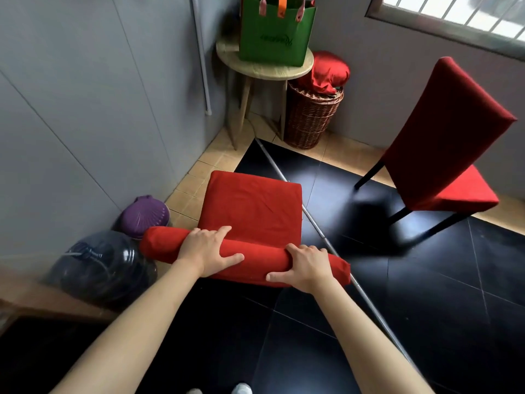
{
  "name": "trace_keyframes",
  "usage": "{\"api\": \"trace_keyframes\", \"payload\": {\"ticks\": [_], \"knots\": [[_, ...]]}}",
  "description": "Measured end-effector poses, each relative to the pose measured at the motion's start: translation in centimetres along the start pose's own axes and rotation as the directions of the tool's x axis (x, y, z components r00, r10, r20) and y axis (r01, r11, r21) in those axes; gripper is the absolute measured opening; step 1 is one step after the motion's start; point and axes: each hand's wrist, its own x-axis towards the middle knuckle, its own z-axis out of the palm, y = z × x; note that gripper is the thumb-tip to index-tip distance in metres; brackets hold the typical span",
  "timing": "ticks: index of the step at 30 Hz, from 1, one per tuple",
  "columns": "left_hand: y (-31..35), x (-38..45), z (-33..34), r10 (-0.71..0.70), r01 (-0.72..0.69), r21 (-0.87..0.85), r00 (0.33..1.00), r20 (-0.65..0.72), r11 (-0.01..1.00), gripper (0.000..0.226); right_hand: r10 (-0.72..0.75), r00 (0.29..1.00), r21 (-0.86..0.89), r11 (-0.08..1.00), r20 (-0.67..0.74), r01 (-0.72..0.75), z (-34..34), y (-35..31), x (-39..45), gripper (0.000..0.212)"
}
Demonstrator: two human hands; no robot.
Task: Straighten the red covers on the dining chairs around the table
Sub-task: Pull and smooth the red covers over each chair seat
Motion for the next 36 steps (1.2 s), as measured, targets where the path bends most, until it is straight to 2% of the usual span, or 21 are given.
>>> {"api": "trace_keyframes", "payload": {"ticks": [8,20,36], "knots": [[1.0,-0.3,0.0,-0.035,0.035,0.017,0.999,-0.016,0.999,0.080,-0.024,0.999,0.014,1.000,-0.020,0.025,-0.1,0.5,0.0,0.091],[2.5,-4.2,1.6,-0.106,0.106,-0.001,0.991,-0.079,0.994,0.078,-0.089,0.996,-0.007,0.996,0.002,0.089,0.3,1.2,-1.2,0.095],[1.9,-8.2,2.7,-0.024,0.025,0.008,0.991,-0.131,1.000,0.077,-0.003,0.998,-0.012,1.000,-0.063,0.002,2.3,-1.2,-6.6,0.090]]}}
